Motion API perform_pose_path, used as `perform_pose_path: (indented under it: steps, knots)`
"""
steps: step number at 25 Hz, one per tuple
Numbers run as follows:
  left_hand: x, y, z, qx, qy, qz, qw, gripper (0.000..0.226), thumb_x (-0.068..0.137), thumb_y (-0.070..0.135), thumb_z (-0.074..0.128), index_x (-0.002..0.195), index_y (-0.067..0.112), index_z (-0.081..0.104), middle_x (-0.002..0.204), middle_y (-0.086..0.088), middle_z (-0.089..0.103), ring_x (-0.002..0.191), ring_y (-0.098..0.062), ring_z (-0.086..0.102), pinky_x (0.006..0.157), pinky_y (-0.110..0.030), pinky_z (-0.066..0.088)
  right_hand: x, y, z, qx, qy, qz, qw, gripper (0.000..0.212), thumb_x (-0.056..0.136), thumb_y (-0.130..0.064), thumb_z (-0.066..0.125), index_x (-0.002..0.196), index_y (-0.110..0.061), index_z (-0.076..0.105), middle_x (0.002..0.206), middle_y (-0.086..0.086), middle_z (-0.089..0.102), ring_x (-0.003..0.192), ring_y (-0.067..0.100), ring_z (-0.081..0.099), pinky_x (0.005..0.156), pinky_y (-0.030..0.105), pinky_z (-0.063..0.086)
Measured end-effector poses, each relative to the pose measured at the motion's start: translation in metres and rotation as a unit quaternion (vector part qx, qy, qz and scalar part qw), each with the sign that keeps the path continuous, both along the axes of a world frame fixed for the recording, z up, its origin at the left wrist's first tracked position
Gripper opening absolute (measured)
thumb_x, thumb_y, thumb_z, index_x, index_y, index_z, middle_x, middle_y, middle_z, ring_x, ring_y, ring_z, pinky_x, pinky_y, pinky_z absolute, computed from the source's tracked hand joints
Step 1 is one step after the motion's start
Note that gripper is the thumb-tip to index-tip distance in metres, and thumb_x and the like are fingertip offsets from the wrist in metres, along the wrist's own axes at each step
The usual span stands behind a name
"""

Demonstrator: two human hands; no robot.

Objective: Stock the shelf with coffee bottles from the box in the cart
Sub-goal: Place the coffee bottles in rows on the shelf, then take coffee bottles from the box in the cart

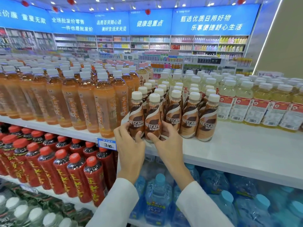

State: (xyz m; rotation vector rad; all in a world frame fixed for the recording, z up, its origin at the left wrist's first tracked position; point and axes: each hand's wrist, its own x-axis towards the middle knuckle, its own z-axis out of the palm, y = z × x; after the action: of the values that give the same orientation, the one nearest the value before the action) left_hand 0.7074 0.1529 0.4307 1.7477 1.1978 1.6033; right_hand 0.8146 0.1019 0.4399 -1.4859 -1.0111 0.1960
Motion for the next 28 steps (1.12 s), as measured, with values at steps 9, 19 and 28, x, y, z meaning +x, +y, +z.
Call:
perform_pose_path:
  steps: [9, 19, 28]
  knots:
    - [0.003, 0.000, -0.004, 0.010, -0.025, -0.007, 1.000, 0.039, 0.094, 0.005, 0.066, 0.129, 0.010, 0.051, 0.117, 0.003, 0.044, 0.111, -0.024, 0.054, 0.096, -0.047, 0.051, 0.001, -0.001, -0.002, 0.004, 0.016, 0.008, 1.000, 0.062, 0.078, -0.034, 0.085, 0.134, -0.027, 0.058, 0.122, -0.012, 0.066, 0.111, -0.001, 0.062, 0.097, 0.031, 0.056]
    - [0.006, 0.003, -0.010, 0.008, -0.041, 0.000, 0.999, 0.038, 0.099, 0.006, 0.061, 0.136, 0.012, 0.052, 0.121, 0.006, 0.044, 0.114, -0.023, 0.055, 0.099, -0.042, 0.051, -0.001, 0.001, -0.005, 0.011, 0.020, 0.004, 1.000, 0.064, 0.078, -0.038, 0.084, 0.136, -0.026, 0.057, 0.123, -0.011, 0.066, 0.112, 0.001, 0.063, 0.096, 0.031, 0.057]
    - [-0.012, -0.033, -0.018, -0.027, -0.017, 0.001, 0.999, 0.040, 0.100, 0.017, 0.060, 0.139, 0.014, 0.050, 0.130, 0.003, 0.050, 0.120, -0.017, 0.052, 0.104, -0.040, 0.047, -0.004, -0.036, -0.006, -0.039, 0.005, 0.052, 0.998, 0.066, 0.089, -0.034, 0.075, 0.147, -0.024, 0.045, 0.134, -0.012, 0.053, 0.125, 0.011, 0.053, 0.108, 0.031, 0.044]
